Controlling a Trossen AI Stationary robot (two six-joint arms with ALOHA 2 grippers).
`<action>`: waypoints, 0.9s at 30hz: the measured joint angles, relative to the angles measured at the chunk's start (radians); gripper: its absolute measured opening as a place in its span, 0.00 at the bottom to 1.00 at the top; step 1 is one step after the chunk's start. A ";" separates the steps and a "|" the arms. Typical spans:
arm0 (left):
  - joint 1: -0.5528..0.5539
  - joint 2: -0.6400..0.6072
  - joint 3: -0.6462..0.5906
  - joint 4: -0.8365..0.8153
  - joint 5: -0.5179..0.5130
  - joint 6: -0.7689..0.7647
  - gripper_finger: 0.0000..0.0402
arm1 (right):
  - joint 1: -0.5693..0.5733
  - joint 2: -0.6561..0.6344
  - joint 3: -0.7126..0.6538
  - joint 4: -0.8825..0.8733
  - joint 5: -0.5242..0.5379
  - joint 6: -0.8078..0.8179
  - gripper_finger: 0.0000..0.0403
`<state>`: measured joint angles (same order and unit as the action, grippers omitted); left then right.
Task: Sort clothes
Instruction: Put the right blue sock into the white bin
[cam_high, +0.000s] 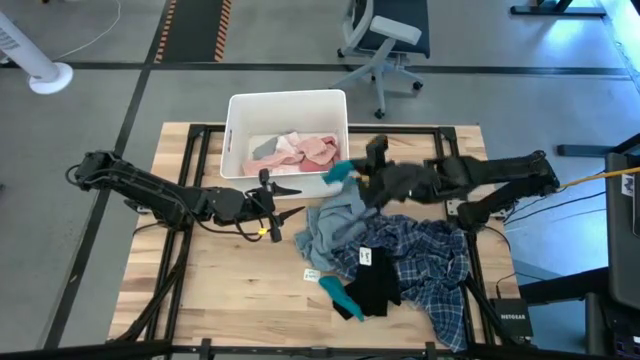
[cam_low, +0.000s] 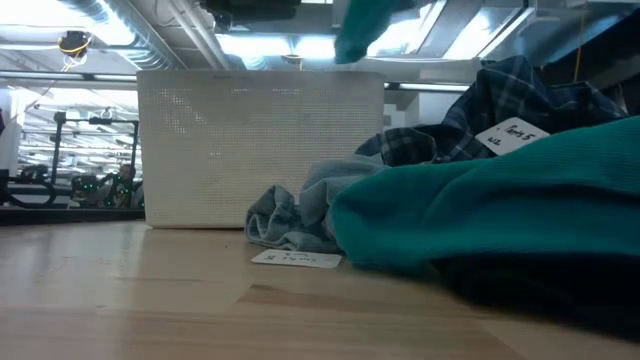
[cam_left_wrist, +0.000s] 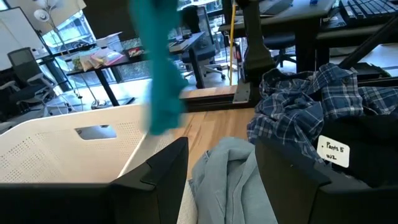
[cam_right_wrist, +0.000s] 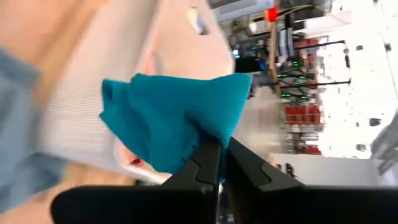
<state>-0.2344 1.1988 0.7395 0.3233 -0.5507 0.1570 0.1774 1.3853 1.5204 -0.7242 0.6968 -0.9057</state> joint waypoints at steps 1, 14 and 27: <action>0.000 0.000 0.000 0.000 0.000 0.000 0.45 | -0.025 0.000 0.000 0.029 -0.013 -0.024 0.06; 0.000 0.000 0.000 0.000 0.000 0.000 0.45 | -0.315 0.012 -0.001 0.198 -0.294 -0.086 0.07; 0.000 0.000 0.000 0.000 0.000 -0.001 0.45 | -0.362 0.161 -0.001 0.199 -0.403 -0.048 0.09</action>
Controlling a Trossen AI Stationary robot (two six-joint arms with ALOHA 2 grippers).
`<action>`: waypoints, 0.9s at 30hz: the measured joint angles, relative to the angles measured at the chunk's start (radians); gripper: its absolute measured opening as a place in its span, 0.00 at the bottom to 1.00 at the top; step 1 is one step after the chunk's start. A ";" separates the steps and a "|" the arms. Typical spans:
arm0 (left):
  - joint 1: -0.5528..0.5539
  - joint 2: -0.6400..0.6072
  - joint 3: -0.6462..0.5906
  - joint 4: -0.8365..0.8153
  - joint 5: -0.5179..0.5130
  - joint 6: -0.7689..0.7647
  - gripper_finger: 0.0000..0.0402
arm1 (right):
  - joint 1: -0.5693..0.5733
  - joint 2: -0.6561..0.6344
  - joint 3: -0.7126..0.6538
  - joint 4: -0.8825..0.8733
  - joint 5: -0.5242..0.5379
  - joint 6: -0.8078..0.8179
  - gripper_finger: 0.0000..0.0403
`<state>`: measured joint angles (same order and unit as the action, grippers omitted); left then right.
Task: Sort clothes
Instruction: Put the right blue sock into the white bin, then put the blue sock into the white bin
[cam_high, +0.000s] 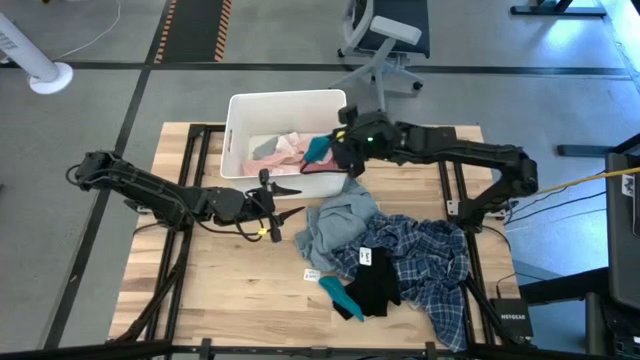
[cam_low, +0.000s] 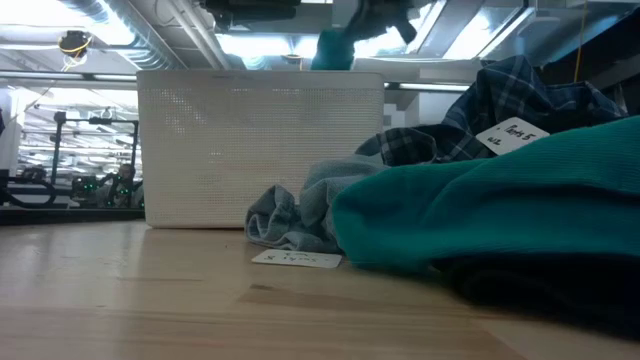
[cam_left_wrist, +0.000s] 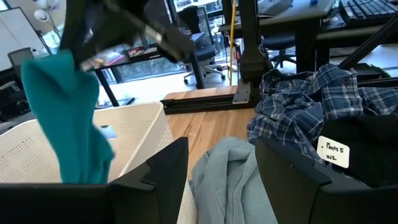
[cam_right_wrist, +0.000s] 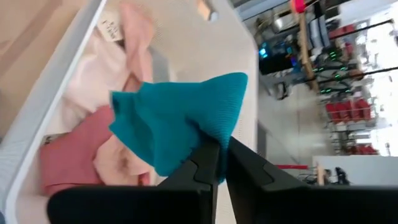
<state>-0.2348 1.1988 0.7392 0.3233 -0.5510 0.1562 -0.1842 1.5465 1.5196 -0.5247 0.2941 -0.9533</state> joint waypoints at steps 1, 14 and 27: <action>0.000 0.000 0.000 -0.001 0.000 0.000 0.45 | 0.001 0.013 0.000 -0.001 0.001 0.000 0.11; 0.000 0.000 0.000 -0.008 0.000 0.006 0.45 | 0.030 -0.024 -0.001 -0.035 0.005 -0.020 0.48; 0.000 0.000 0.000 -0.006 0.000 0.003 0.45 | 0.294 -0.046 -0.043 -0.312 -0.231 0.095 0.50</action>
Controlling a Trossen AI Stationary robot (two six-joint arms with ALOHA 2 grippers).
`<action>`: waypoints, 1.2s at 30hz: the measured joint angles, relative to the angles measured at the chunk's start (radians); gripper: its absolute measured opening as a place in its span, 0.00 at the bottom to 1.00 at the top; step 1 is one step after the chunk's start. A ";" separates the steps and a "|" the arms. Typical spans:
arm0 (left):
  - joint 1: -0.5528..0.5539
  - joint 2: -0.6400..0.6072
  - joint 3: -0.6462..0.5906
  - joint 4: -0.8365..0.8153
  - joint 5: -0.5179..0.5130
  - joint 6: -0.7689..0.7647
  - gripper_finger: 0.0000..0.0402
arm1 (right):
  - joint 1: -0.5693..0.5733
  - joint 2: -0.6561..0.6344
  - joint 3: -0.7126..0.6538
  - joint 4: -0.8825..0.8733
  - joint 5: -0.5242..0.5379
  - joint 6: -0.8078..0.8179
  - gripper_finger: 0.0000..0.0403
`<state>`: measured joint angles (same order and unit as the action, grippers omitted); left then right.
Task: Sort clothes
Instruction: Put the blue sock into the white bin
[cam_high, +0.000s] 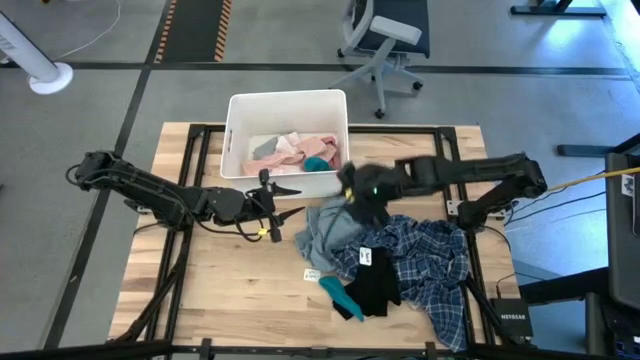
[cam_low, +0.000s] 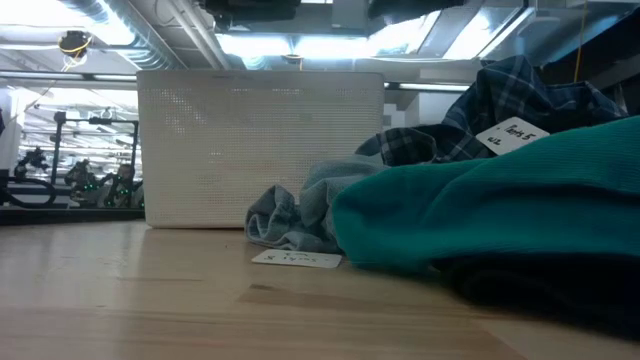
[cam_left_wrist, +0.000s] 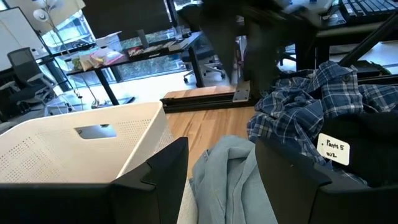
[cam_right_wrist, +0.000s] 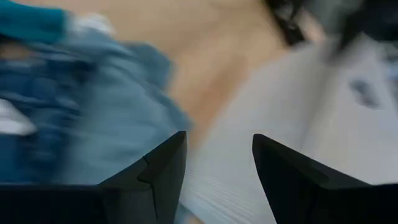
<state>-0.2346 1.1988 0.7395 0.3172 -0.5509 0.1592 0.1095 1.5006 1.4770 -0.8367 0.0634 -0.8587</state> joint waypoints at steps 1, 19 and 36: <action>0.000 0.000 0.000 0.001 0.000 -0.001 0.45 | 0.024 0.000 -0.017 0.002 -0.024 0.016 0.50; -0.001 0.000 0.000 -0.030 0.000 -0.030 0.45 | 0.342 0.099 -0.378 0.414 -0.063 -0.057 0.50; -0.014 0.000 0.000 -0.102 0.000 -0.108 0.45 | 0.369 0.325 -0.378 0.580 -0.029 -0.324 0.50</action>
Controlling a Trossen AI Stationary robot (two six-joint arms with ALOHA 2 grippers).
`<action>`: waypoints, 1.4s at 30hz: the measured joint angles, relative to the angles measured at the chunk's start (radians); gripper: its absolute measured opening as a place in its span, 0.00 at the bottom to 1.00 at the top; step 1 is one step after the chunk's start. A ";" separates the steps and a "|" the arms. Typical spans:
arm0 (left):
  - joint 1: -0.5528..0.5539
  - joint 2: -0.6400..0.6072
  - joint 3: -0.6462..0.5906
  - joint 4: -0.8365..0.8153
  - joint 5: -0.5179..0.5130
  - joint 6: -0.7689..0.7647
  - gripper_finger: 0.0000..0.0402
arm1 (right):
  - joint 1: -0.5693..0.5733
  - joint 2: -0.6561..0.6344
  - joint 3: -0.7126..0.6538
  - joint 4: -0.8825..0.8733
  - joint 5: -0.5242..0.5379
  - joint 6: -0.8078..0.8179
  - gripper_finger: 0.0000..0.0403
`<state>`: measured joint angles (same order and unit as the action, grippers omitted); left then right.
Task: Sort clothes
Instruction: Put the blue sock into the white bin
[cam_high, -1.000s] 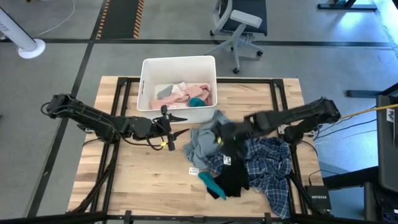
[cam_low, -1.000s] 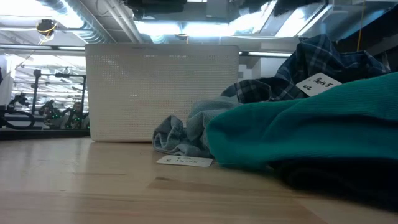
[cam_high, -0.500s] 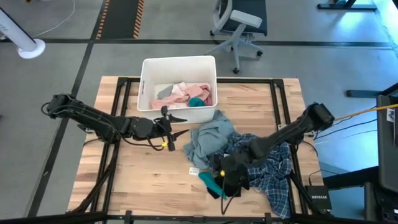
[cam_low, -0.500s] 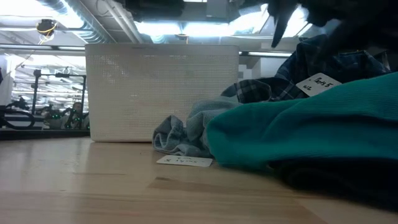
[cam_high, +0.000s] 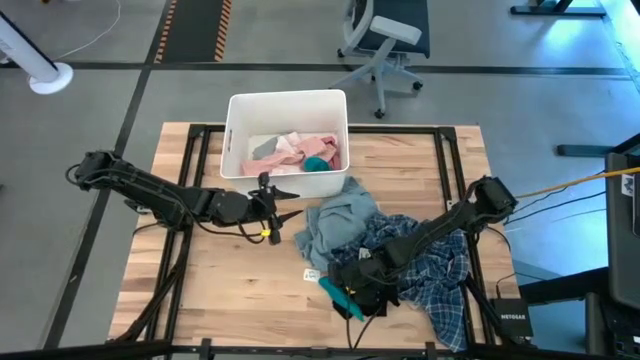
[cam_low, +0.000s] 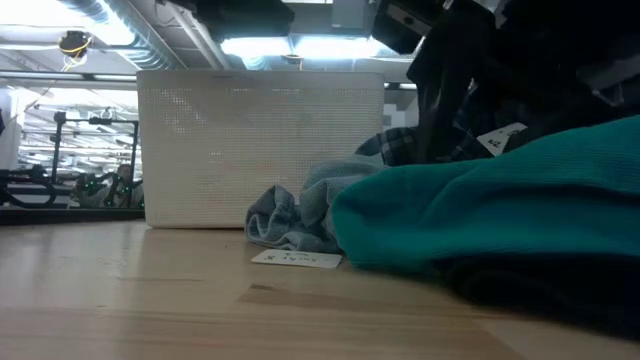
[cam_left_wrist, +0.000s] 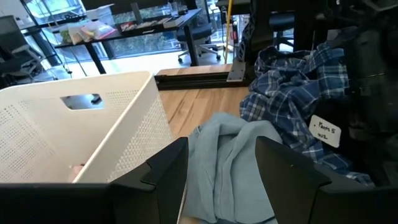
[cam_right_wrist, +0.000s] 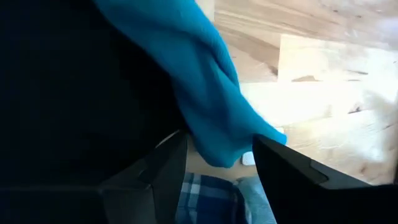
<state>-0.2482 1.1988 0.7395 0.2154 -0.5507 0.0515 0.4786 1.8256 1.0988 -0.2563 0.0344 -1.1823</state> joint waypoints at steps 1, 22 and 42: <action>-0.001 0.000 0.000 0.000 0.000 0.000 0.45 | 0.000 0.000 0.000 0.010 0.000 -0.002 0.50; -0.003 0.000 0.000 -0.008 0.000 0.000 0.45 | 0.019 0.076 0.001 0.074 -0.012 -0.151 0.44; -0.003 0.000 0.000 -0.028 0.000 -0.001 0.45 | 0.031 0.075 0.259 -0.211 0.187 -0.106 0.02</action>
<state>-0.2508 1.1988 0.7395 0.1872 -0.5507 0.0503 0.5100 1.9007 1.3580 -0.4673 0.2211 -1.2881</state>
